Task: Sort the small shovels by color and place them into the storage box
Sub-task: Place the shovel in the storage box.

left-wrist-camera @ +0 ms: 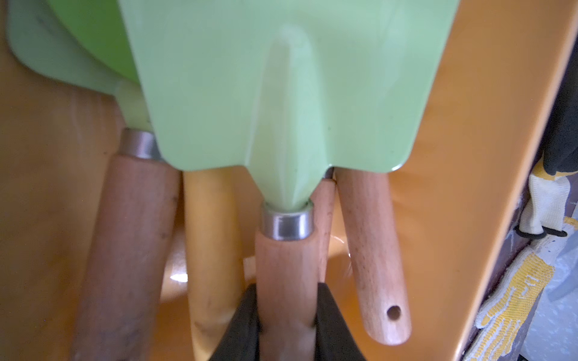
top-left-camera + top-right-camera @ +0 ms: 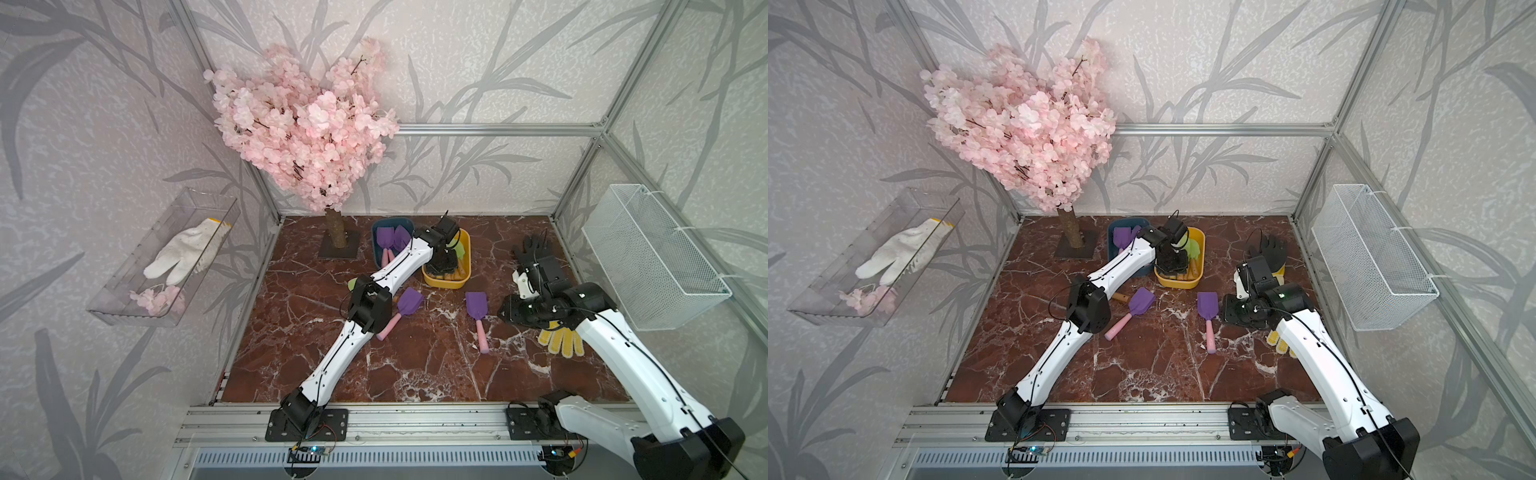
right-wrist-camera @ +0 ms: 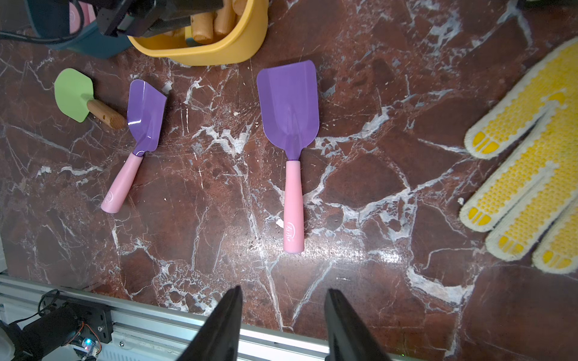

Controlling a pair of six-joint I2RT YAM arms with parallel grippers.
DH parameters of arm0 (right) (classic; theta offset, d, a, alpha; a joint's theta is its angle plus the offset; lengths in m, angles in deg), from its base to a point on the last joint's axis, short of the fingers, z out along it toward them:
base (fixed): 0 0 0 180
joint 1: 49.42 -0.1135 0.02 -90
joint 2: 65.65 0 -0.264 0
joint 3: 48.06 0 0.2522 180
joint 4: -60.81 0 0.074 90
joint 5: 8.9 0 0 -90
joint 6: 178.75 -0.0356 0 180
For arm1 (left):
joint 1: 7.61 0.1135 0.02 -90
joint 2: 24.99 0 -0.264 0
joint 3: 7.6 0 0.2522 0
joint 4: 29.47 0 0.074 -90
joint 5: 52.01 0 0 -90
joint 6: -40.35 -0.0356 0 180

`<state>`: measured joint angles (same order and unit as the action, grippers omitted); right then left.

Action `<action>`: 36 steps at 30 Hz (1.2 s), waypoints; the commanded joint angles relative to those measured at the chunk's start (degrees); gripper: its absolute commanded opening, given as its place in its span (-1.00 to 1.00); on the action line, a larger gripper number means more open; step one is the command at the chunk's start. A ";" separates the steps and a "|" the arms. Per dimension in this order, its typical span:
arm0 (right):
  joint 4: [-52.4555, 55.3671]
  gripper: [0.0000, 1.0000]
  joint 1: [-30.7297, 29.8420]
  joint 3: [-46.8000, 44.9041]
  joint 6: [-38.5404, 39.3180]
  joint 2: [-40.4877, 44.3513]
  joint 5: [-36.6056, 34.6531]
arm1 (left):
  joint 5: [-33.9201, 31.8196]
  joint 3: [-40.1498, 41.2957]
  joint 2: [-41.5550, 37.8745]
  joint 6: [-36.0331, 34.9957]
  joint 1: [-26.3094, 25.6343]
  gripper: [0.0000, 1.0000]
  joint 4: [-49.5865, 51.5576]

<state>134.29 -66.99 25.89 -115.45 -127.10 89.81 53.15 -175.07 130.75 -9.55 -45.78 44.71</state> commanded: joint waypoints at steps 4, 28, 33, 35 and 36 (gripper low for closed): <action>-0.16 -0.04 0.17 -0.42 0.16 -0.16 -0.10 | -0.04 -0.47 1.51 -0.72 0.34 -0.74 1.18; -0.22 -0.04 0.16 -0.07 -0.09 -0.56 -0.23 | 0.57 -0.50 0.82 -0.99 0.66 -0.44 1.00; -0.54 -0.04 0.16 0.09 -0.28 -0.51 -0.45 | 0.44 -0.51 0.82 -0.98 0.80 -0.39 1.25; -0.58 -0.04 0.17 0.11 -0.28 -0.68 -0.36 | 0.49 -0.42 0.85 -0.96 0.90 -0.34 1.23; -0.65 -0.04 0.16 0.07 -0.28 -0.69 -0.36 | 0.49 -0.39 0.80 -0.98 0.83 -0.34 1.32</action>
<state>134.14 -66.97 25.89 -115.49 -127.47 89.78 53.83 -175.07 130.79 -9.64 -45.30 44.71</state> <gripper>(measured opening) 0.479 0.328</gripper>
